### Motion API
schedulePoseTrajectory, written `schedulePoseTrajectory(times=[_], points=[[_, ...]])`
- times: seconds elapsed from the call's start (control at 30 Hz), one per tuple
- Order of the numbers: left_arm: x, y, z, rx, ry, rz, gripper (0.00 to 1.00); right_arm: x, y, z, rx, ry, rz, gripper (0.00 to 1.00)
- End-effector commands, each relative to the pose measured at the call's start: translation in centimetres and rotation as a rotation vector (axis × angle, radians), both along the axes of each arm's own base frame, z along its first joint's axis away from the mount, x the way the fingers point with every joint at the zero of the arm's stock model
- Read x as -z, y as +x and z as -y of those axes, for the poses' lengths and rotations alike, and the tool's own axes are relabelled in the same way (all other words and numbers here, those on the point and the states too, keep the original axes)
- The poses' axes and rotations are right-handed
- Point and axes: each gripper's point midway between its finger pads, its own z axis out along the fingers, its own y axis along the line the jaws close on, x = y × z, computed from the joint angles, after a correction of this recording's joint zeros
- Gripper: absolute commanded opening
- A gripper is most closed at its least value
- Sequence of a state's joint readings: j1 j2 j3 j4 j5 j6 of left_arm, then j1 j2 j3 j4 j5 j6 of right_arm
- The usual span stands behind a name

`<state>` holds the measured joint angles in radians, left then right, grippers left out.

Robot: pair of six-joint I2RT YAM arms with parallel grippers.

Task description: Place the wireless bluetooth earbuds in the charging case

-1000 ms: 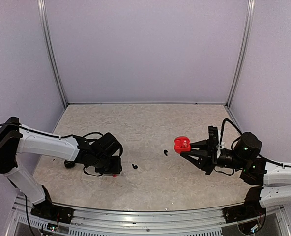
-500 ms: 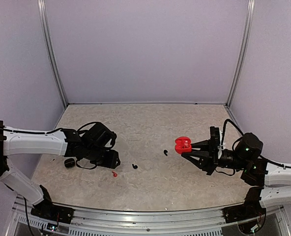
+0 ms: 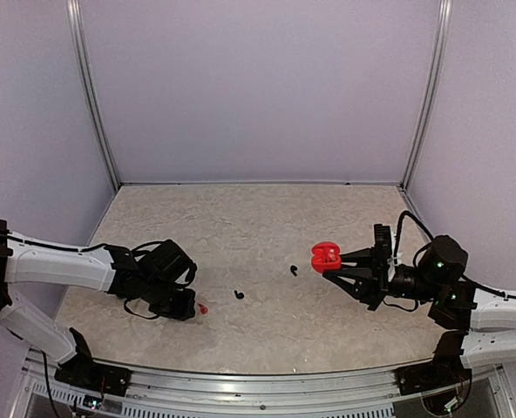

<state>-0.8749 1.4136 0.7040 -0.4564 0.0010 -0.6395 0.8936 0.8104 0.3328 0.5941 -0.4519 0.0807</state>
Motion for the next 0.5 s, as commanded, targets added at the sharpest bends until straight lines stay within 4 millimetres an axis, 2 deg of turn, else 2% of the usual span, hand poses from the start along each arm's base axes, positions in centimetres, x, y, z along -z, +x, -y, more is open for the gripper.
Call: schedulePoseTrajectory(times=[0.0,0.17,0.47], points=[[0.5,0.0,1.2,0.003,-0.046,0.000,0.09,0.1,0.1,0.3,0.009,0.005,-0.007,0.00],[1.4,0.1,2.1,0.010,-0.044,0.003,0.08,0.2,0.2,0.2,0.015,0.003,-0.007,0.00],[1.7,1.4,3.7,0.014,-0.047,0.022,0.05,0.5,0.6,0.1,0.026,-0.007,-0.009,0.00]])
